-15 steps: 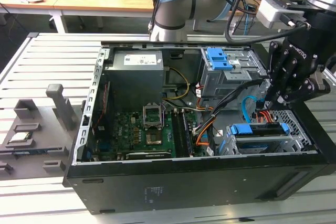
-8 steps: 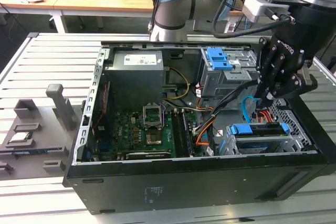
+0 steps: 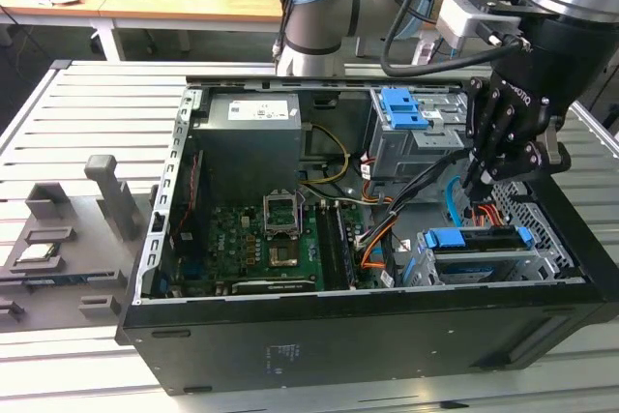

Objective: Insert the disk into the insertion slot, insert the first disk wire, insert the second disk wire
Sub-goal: 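Insert the second disk wire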

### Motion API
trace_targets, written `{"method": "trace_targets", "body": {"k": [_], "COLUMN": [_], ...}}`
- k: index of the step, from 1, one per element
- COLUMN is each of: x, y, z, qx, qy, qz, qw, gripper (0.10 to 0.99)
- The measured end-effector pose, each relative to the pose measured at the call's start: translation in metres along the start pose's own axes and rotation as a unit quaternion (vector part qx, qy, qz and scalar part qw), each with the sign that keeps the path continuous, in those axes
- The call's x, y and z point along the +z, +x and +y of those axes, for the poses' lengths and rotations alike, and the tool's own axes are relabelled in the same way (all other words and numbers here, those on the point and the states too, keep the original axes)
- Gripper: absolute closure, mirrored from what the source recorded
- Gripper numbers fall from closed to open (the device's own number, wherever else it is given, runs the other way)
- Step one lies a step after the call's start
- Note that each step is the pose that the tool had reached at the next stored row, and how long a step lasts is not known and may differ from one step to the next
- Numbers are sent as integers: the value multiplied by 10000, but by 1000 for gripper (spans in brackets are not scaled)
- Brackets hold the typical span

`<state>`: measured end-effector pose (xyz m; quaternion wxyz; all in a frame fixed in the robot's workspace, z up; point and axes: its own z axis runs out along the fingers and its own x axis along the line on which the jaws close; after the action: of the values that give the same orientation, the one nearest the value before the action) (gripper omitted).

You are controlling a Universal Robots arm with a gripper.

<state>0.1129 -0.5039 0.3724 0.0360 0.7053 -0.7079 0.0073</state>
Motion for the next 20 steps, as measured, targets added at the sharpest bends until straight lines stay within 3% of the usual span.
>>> {"method": "trace_targets", "body": {"k": [3,6,7,20], "x": [2,14,58,286], "y": [24,131,164,167], "z": [0,-1,-3,-109], "qx": [0,1,1,1], "qy": [0,0,0,-1], "qz": [4,15,15,20], "qw": [10000,10000,10000,10000], "gripper": [925,925,925,925]}}
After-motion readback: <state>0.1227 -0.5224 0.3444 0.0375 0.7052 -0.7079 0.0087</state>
